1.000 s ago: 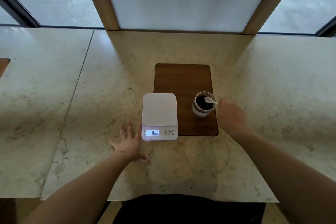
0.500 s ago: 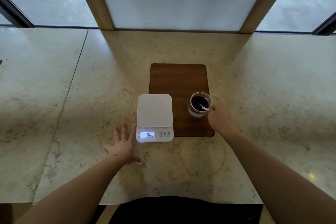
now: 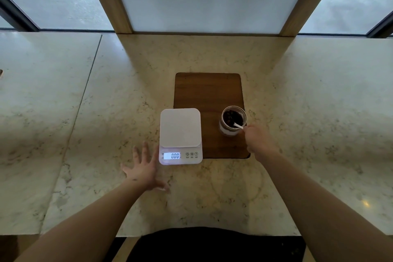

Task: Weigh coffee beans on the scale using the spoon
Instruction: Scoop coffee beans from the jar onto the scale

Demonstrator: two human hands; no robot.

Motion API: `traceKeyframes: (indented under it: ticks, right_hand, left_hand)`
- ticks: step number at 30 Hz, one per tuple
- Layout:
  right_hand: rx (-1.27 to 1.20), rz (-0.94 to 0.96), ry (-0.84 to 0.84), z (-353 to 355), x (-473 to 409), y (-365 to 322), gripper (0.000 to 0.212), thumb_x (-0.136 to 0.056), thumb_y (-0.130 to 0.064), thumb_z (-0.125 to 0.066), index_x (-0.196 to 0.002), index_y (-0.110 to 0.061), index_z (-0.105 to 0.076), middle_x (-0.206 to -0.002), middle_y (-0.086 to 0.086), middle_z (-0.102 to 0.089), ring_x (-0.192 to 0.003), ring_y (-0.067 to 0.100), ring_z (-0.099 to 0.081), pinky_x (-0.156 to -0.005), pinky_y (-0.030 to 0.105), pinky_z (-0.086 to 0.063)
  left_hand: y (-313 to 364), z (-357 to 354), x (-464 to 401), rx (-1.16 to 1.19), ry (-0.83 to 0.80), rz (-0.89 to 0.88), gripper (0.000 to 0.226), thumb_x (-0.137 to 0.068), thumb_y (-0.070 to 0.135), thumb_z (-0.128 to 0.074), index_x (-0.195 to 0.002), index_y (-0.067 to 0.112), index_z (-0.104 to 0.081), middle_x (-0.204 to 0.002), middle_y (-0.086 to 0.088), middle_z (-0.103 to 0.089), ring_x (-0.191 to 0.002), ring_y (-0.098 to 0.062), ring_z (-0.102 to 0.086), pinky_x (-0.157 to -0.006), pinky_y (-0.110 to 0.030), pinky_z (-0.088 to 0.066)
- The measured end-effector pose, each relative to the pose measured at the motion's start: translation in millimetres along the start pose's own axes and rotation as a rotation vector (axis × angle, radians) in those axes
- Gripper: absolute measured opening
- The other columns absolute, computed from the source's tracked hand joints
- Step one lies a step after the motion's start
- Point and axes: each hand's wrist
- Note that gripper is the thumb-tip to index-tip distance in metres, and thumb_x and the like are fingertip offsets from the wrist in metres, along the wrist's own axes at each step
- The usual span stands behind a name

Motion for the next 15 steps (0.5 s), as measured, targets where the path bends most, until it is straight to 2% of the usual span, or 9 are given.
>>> traceKeyframes:
  ticks: [5,8,15]
  right_hand:
    - [-0.058,-0.079,-0.023,0.1,2.0,-0.5,0.029,-0.101,-0.015,-0.039,-0.085,-0.009,-0.062,-0.058,0.003,-0.028,-0.045,0.017,-0.025,-0.033,0.020,-0.018]
    - [-0.120,-0.084,-0.028,-1.3,2.4,1.1,0.027,-0.100,-0.012,-0.039,-0.089,-0.005,-0.062,-0.060,0.004,-0.027,-0.047,0.017,-0.024,-0.034,0.022,-0.017]
    - [-0.135,-0.082,-0.026,-2.4,3.8,3.4,0.029,-0.101,-0.015,-0.038,-0.084,-0.008,-0.061,-0.059,0.005,-0.029,-0.047,0.017,-0.024,-0.039,0.025,-0.017]
  left_hand:
    - [-0.7,-1.3,-1.2,0.016,0.006,-0.016,0.161,-0.046,0.087,-0.075,-0.139,0.041,0.048,-0.147,-0.006,0.057,-0.134,-0.039,0.051,-0.107,-0.086,0.001]
    - [-3.2,-2.3,-3.2,0.028,0.008,-0.026,0.162,-0.041,0.089,-0.072,-0.136,0.044,0.050,-0.148,-0.005,0.057,-0.134,-0.039,0.051,-0.106,-0.086,0.001]
    - [-5.2,-5.7,-7.9,0.030,0.021,-0.018,0.163,-0.041,0.089,-0.075,-0.135,0.045,0.051,-0.148,-0.003,0.057,-0.134,-0.038,0.052,-0.106,-0.087,0.002]
Point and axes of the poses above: each hand's wrist, its own x-axis away from the middle knuckle, its own z-axis out of the back of the hand, y = z × x
